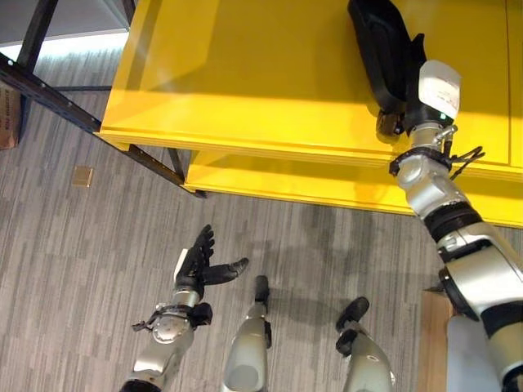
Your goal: Move parts from the plastic box to the shelf.
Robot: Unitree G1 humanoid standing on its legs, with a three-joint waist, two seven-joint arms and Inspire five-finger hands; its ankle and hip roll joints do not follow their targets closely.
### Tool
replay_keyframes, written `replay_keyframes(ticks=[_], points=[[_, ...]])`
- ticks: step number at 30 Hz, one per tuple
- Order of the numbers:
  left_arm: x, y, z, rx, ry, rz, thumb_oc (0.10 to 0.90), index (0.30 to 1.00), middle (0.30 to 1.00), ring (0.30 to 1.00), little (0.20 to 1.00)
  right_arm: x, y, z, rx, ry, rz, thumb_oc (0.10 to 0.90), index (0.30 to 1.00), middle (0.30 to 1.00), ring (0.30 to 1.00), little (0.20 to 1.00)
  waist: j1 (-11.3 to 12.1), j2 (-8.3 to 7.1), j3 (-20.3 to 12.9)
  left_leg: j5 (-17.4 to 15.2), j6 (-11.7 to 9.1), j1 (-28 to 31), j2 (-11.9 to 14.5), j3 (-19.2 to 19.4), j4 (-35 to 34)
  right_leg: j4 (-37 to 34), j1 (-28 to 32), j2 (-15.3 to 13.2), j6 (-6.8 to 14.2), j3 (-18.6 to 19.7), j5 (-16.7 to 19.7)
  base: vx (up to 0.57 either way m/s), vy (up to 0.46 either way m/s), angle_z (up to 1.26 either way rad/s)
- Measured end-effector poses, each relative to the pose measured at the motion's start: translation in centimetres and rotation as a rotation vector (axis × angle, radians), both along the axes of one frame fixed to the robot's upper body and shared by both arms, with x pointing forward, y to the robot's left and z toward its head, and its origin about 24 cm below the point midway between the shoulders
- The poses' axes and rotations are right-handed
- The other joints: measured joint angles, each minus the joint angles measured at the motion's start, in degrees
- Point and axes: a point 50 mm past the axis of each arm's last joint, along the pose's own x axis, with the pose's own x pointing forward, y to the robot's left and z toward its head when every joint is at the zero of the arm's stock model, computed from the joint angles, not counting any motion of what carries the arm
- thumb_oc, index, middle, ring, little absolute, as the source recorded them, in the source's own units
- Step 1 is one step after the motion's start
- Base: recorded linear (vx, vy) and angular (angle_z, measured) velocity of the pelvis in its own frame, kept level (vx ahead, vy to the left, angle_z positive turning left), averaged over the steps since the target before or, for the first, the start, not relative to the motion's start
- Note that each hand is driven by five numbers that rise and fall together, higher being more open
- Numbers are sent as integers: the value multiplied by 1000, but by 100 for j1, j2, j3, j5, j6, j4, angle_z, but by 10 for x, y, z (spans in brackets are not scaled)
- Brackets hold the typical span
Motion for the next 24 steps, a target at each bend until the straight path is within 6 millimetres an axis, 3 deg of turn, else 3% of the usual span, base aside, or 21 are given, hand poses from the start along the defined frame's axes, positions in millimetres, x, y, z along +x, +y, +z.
replay_keyframes(ticks=[8,24], points=[[0,0,0,3,0,11,900,1000,1000,1000,1000,1,0,-2,67,-13,-22,400,300,300,300,300,-2,0,0,1,0,-1,-3,-10,5,16,0,-10,-3,-6,-4,0,0,0],[0,-1,-1,7,4,26,900,1000,1000,1000,1000,-1,-21,-1,200,-37,-126,400,300,300,300,300,-11,-1,0,3,1,-3,-29,-39,22,69,3,-43,1,-24,-20,-1,0,0]])
